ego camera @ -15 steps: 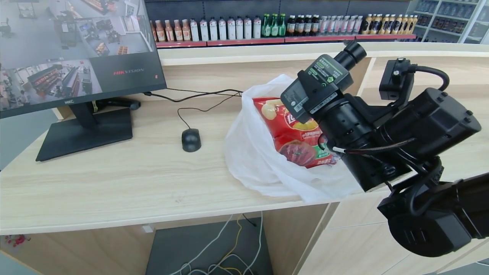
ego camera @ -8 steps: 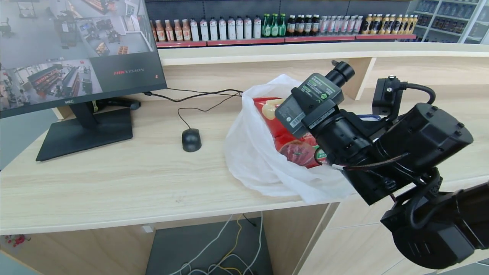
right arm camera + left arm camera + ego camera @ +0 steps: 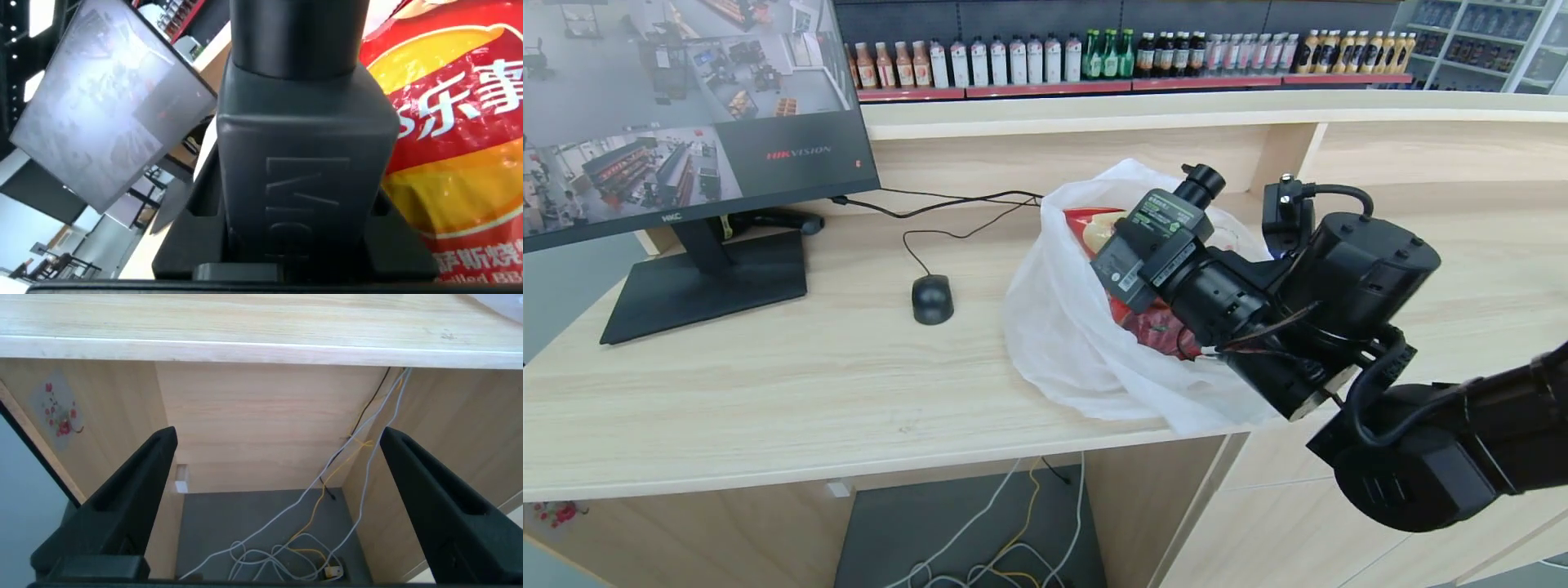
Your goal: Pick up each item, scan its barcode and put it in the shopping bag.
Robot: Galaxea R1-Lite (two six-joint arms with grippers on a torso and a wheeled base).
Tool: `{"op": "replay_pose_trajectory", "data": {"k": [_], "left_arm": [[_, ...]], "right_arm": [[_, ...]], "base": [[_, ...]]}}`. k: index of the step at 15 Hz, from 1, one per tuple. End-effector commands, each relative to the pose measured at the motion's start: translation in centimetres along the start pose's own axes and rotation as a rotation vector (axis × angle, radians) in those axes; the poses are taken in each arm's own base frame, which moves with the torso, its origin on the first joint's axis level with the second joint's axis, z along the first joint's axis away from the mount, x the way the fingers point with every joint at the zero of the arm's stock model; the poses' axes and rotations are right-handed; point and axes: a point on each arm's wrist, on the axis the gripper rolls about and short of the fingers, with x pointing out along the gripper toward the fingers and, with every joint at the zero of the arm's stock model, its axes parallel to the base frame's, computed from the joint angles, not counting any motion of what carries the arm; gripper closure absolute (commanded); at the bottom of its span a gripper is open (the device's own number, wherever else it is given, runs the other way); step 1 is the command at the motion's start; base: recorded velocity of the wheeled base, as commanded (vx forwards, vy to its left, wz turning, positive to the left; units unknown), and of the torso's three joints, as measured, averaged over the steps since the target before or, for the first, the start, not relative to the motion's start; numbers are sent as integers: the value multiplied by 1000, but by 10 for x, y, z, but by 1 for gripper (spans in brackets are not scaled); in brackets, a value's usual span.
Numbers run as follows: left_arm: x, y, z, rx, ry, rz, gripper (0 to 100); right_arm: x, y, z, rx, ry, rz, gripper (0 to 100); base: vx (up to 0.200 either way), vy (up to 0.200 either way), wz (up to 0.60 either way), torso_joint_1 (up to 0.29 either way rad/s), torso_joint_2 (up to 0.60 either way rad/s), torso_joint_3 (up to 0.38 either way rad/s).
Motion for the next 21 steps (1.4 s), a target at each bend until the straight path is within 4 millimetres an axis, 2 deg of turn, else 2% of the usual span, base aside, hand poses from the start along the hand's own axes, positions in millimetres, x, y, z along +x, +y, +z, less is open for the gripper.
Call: {"op": "replay_pose_trajectory", "data": {"k": [1,5,10,21], "left_arm": [[0,0,0,0,-1,-1,0],[0,0,0,0,-1,1,0],[0,0,0,0,-1,-1,0],[0,0,0,0,-1,-1,0]], "right_arm": [[11,-8,-3,-4,9,-13,100],[22,-27,-21,-14,54,-63,100],[23,-33,-29,-16,77,-76,100],[25,-35,-29,23,73,-79,100]], "base": [[0,0,0,0,0,0],[0,0,0,0,0,0],[0,0,0,0,0,0],[0,0,0,0,0,0]]}}
